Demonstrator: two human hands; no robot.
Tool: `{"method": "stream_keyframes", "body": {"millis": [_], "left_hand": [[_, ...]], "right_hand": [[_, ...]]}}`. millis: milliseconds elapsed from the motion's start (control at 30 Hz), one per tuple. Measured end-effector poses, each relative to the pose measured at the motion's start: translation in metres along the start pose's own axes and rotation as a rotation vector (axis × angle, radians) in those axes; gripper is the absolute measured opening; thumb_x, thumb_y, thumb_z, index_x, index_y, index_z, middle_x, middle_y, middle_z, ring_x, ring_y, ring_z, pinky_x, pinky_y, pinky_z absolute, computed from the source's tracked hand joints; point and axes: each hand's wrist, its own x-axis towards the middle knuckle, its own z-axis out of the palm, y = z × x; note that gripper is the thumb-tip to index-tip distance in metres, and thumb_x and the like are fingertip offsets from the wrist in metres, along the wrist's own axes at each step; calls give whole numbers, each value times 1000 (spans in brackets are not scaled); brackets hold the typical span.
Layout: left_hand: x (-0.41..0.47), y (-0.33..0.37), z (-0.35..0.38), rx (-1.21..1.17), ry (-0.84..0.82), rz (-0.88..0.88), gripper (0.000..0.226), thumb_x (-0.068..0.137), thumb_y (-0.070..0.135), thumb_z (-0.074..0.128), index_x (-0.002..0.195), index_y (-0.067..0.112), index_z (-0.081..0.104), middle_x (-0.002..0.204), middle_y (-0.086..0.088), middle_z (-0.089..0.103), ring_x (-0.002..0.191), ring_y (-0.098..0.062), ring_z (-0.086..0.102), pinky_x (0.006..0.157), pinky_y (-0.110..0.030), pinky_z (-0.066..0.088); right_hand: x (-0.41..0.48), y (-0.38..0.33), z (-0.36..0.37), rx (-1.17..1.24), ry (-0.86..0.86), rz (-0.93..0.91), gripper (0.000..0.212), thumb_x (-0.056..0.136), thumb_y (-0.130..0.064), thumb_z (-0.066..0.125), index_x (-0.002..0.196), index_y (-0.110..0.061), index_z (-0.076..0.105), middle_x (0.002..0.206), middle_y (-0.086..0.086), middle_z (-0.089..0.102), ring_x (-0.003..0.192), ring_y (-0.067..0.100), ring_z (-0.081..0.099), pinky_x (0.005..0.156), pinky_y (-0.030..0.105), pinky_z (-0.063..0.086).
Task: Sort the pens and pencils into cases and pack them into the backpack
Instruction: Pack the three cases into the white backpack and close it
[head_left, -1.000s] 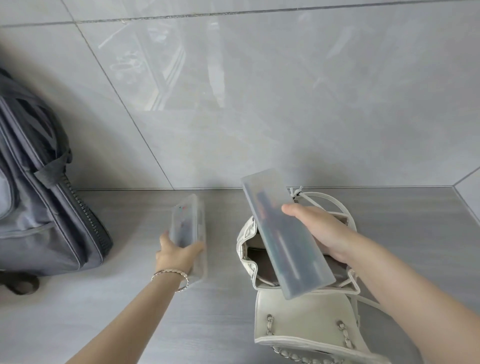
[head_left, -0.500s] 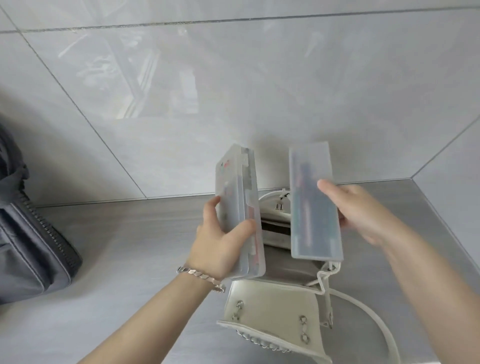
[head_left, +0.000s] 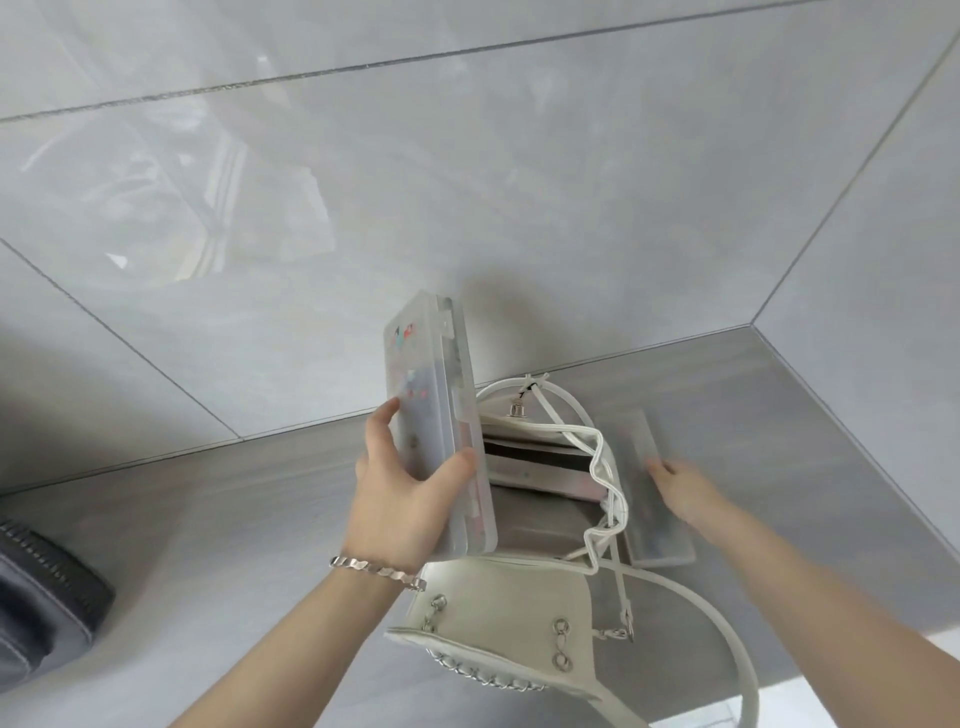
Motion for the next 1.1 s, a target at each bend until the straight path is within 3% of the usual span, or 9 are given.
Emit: {"method": "stream_keyframes", "body": {"millis": [67, 167, 300, 433, 533, 667, 767, 867, 1100], "left_hand": [[0, -2, 1, 9, 2, 19, 81, 42, 57, 60, 115, 58, 23, 122, -8, 54, 101, -27, 62, 92, -48, 49], [-1, -1, 2, 23, 11, 26, 83, 43, 58, 60, 116, 55, 22, 126, -5, 53, 102, -25, 61, 92, -47, 49], [-4, 5, 6, 124, 42, 62, 86, 60, 47, 68, 132, 38, 23, 119, 0, 41, 81, -6, 52, 85, -31, 44], [-11, 5, 9, 266, 26, 173, 86, 68, 46, 68, 138, 32, 20, 109, 3, 33, 79, -14, 51, 77, -23, 38], [5, -8, -7, 292, 22, 309, 63, 64, 66, 42, 110, 24, 46, 99, 5, 57, 85, -14, 58, 74, -29, 45], [46, -43, -25, 612, 110, 522, 37, 75, 37, 40, 66, 11, 65, 117, -10, 62, 114, -25, 49, 95, -43, 44], [68, -42, -20, 710, -155, 524, 42, 74, 27, 35, 92, 20, 72, 142, -15, 41, 129, -39, 42, 102, -45, 42], [76, -26, -10, 762, -314, 514, 71, 72, 0, 34, 134, 31, 45, 147, -3, 33, 130, -30, 41, 106, -33, 38], [61, -17, -8, 714, -246, 425, 83, 68, -9, 34, 136, 38, 37, 132, 5, 41, 116, -29, 41, 96, -21, 31]], "right_hand": [[-1, -14, -2, -29, 113, -42, 40, 96, -25, 42, 115, 8, 56, 121, 27, 57, 112, 37, 54, 89, 35, 42], [-45, -73, -11, 269, 293, -350, 33, 93, -25, 49, 118, -5, 57, 118, 13, 62, 109, 26, 56, 96, 34, 41], [-122, -149, 5, 369, -181, -596, 34, 77, -54, 58, 96, -27, 62, 88, -6, 70, 80, 9, 66, 82, 34, 52], [-127, -168, 34, 388, -205, -538, 32, 64, -39, 76, 89, -23, 64, 89, -3, 72, 84, 12, 67, 80, 32, 54], [-113, -161, 28, 530, -205, -498, 36, 66, -21, 79, 97, -16, 62, 91, -3, 70, 86, 14, 67, 84, 37, 54], [-108, -145, 15, 512, -196, -574, 43, 68, -18, 79, 105, -20, 59, 98, -7, 69, 91, 10, 65, 86, 37, 53], [-103, -134, 11, 510, -147, -623, 46, 60, -26, 80, 100, -28, 58, 98, -9, 69, 93, 10, 65, 87, 39, 52], [-102, -124, 9, 592, -119, -694, 45, 64, -12, 81, 95, -32, 56, 97, -10, 68, 92, 7, 65, 85, 35, 52], [-104, -89, 8, 582, 43, -801, 51, 64, 2, 79, 98, -31, 58, 85, -24, 69, 86, -11, 62, 71, 5, 46]]}}
